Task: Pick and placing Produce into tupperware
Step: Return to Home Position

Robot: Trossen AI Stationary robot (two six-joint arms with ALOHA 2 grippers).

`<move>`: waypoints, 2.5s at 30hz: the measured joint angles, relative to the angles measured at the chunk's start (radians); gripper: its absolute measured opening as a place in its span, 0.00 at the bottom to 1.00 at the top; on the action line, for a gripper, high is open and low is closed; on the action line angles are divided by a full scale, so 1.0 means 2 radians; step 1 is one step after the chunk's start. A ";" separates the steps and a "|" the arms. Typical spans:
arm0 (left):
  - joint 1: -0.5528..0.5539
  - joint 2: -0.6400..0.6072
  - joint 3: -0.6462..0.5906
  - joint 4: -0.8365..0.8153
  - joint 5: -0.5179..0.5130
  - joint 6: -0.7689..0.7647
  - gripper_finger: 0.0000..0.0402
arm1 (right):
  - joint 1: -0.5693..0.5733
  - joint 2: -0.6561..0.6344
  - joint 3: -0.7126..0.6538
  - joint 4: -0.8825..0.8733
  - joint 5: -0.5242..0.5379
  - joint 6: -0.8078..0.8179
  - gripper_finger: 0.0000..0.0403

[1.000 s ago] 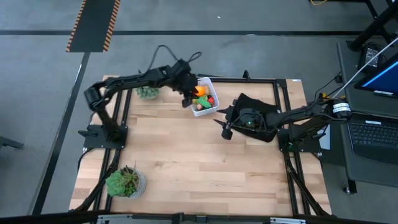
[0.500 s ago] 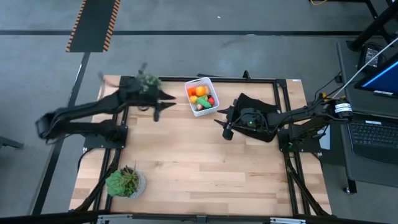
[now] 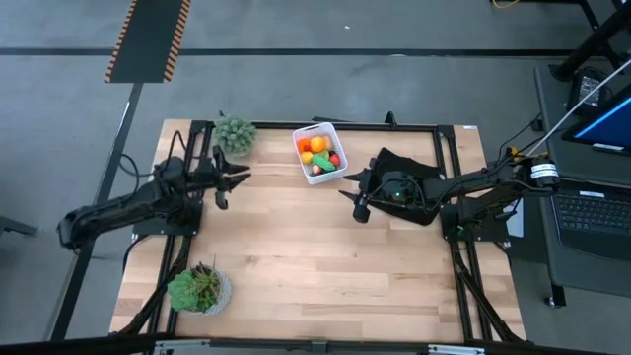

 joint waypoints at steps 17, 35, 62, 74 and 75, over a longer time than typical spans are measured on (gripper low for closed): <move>-0.109 -0.015 -0.079 0.076 -0.093 0.035 0.14 | 0.017 0.000 0.000 0.016 -0.042 0.013 0.54; -0.127 -0.015 -0.079 0.071 -0.144 0.011 0.07 | -0.029 -0.296 -0.056 -0.069 -0.109 -0.066 0.54; -0.127 -0.015 -0.079 0.066 -0.147 0.023 0.06 | -0.031 -0.598 -0.271 -0.109 -0.117 0.013 0.54; -0.127 -0.015 -0.079 0.066 -0.147 0.023 0.14 | -0.030 -0.599 -0.271 -0.090 -0.119 -0.004 0.54; -0.127 -0.015 -0.079 0.066 -0.147 0.023 0.14 | -0.030 -0.600 -0.271 -0.091 -0.119 -0.008 0.54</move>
